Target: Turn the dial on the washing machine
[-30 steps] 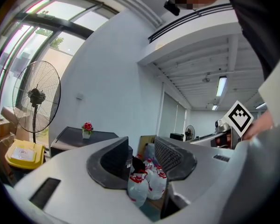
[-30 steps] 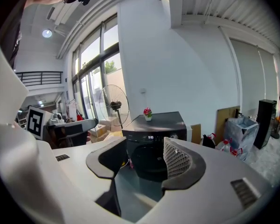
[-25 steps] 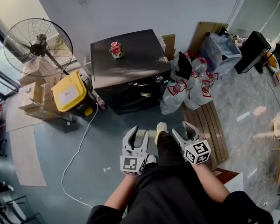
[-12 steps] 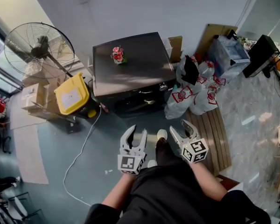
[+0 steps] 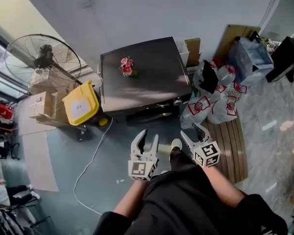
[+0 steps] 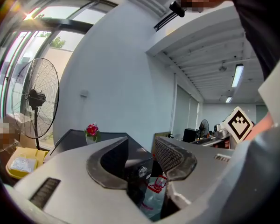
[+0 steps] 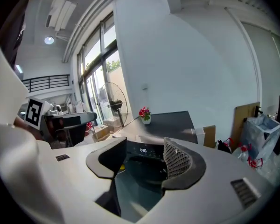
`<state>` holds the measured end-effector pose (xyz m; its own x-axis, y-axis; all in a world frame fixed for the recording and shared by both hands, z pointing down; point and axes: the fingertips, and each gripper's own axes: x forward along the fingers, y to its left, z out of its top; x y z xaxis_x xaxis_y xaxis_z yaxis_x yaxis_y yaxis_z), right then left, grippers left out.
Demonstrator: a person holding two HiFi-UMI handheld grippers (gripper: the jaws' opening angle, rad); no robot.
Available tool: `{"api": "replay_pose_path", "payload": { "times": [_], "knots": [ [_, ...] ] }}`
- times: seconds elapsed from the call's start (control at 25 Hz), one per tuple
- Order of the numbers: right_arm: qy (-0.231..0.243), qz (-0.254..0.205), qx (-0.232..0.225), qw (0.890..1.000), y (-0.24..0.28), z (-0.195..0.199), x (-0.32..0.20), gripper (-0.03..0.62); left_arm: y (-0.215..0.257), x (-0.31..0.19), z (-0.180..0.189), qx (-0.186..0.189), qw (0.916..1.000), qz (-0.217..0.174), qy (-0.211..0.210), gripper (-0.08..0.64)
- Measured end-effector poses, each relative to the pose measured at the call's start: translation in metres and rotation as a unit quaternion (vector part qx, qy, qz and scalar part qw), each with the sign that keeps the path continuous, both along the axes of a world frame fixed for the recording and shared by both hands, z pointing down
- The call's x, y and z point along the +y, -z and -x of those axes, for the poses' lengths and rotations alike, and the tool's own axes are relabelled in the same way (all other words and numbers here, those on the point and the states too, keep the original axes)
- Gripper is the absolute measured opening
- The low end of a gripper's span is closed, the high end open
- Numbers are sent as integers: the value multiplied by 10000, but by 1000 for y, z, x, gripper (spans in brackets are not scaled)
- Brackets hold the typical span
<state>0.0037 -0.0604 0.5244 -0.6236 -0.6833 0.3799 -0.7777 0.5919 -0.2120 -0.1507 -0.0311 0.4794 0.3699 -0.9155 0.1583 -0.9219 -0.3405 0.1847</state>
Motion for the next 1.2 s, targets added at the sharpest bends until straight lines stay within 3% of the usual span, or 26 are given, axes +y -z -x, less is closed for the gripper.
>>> {"api": "replay_pose_path", "payload": {
  "times": [0.72, 0.92, 1.2],
  "knots": [
    [547, 576, 131, 9968, -81, 1, -75, 219, -36, -82, -15, -293, 9986, 375, 218, 152],
    [276, 771, 250, 9963, -109, 1, -95, 219, -48, -101, -13, -226, 9989, 414, 54, 152],
    [-187, 965, 255, 9948, -121, 9, -117, 219, -59, -122, -15, -255, 9968, 537, -528, 152]
  ]
}}
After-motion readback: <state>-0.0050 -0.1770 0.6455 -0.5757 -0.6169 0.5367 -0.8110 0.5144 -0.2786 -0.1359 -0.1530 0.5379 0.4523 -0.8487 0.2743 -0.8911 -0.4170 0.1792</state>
